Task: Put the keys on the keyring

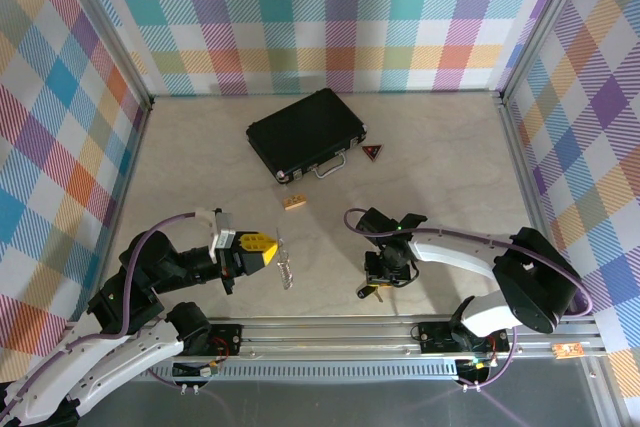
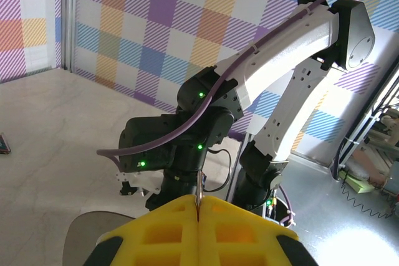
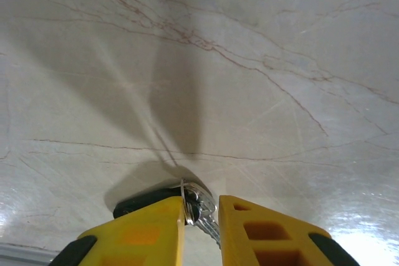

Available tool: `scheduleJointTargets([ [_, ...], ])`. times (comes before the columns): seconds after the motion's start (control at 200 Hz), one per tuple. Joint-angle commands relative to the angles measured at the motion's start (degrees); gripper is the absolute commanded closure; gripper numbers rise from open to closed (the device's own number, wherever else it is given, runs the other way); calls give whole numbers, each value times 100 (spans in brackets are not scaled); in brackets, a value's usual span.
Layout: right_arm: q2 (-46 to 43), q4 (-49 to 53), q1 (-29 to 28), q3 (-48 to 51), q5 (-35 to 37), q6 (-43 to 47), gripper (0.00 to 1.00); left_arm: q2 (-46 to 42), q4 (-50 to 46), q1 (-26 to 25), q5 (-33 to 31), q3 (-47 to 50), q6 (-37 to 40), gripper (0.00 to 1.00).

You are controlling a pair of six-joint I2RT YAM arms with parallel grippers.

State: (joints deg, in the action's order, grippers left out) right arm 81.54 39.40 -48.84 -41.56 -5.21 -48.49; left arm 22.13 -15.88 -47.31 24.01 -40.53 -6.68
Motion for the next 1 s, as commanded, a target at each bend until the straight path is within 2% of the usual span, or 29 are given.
scheduleJointTargets([
  [0.0,34,-134,-25,43,-129,-30,80,-16,366,43,130,20,-79,100],
  [0.71,253,56,-38,-187,27,262,96,-23,357,46,131,12,-71,100],
  [0.85,385,557,-118,-500,139,562,100,-44,332,45,135,11,-69,100],
  [0.995,538,1228,-118,-875,42,1004,100,-83,322,46,155,0,-57,100],
])
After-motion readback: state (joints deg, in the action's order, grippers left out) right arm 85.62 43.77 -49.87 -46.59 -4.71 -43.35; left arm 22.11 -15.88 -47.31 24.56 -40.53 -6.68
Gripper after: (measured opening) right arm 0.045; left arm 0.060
